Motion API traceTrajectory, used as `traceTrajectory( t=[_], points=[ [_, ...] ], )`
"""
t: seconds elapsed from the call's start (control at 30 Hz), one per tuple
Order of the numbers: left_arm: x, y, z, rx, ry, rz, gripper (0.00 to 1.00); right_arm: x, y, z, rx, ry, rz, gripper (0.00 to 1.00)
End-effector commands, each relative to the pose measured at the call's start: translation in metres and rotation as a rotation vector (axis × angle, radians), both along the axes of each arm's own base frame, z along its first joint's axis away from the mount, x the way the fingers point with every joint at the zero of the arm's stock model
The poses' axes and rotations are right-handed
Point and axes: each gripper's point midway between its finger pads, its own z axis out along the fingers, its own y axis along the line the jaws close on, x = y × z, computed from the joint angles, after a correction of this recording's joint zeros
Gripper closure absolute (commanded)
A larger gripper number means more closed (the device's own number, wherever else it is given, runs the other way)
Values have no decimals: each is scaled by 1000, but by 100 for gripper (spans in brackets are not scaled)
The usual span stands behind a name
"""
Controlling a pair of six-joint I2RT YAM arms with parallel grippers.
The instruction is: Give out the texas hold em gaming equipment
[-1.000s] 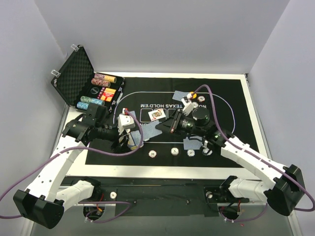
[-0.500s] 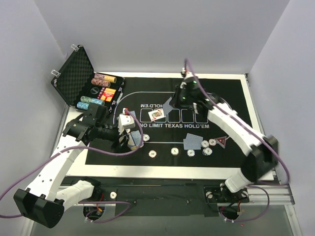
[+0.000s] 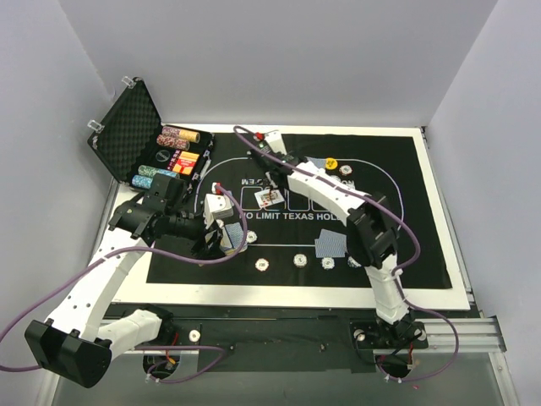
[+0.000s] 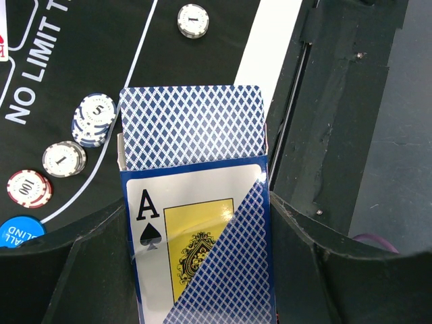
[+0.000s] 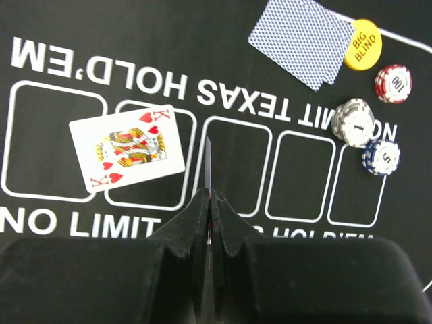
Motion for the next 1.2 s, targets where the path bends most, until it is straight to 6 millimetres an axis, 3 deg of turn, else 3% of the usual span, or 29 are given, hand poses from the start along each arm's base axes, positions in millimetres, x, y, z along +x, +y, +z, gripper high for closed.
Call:
traceTrajectory(
  t=[0.0,0.23,0.47,0.63,0.73,0.87,1.03,1.17],
  points=[
    [0,-5,21,-61,-44,-9,100,4,2,0,-151,-25,3,100],
    [-1,-5,22,-62,-44,-12,100,-4,26,-48,-125,87,49,100],
    [2,-5,22,-62,-46,-11,100,-13,38,-66,-112,127,86,100],
    [2,-5,22,-63,-51,-9,100,-26,61,-83,-14,201,151,86],
    [3,-5,23,-64,-52,-6,100,-30,72,-90,15,222,179,83],
    [3,-5,23,-62,-52,-4,100,-34,74,-97,33,248,183,69],
    [1,-6,23,-73,-47,-13,100,-39,77,-89,101,270,185,60],
    [1,-6,23,-72,-48,-14,100,-41,81,-58,253,271,171,58]
  ],
)
